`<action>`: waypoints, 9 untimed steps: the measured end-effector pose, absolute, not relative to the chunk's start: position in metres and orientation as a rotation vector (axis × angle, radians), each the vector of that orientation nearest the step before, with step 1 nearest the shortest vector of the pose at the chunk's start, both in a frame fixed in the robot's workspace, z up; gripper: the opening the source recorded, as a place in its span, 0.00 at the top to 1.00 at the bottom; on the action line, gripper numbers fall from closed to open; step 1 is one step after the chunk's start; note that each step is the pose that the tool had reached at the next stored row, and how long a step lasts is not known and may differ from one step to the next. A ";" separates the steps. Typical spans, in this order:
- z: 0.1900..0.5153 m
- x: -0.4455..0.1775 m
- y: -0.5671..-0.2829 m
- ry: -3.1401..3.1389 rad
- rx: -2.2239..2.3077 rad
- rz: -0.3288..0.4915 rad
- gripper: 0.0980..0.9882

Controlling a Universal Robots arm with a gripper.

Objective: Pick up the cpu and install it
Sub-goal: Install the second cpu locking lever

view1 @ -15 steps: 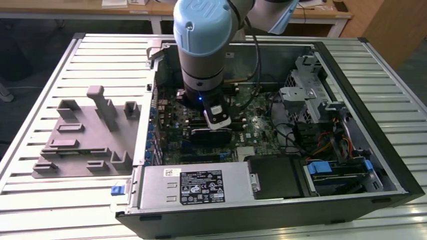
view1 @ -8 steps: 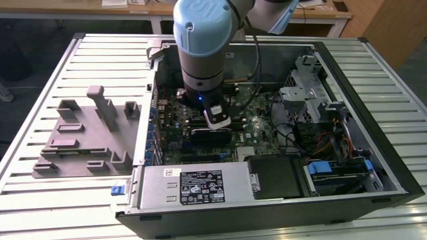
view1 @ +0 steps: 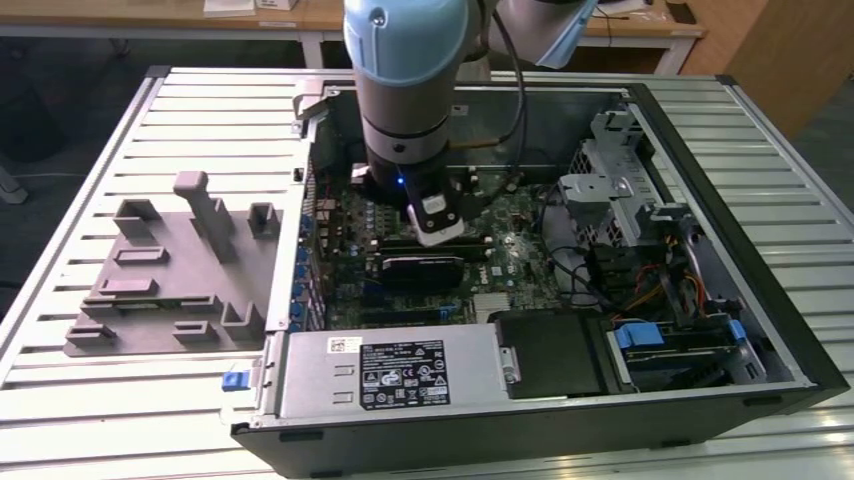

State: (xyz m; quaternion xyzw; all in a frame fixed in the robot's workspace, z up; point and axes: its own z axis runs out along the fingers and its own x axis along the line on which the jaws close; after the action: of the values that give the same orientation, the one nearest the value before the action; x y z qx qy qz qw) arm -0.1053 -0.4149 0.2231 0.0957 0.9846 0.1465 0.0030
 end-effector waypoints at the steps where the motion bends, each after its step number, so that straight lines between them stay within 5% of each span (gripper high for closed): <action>1: 0.226 -0.105 -0.415 3.087 0.300 0.460 0.99; 9: 0.247 -0.105 -0.415 3.087 0.300 0.461 0.99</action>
State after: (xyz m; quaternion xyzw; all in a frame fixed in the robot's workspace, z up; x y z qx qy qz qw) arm -0.1052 -0.4149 0.2474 0.0958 0.9845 0.1469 0.0029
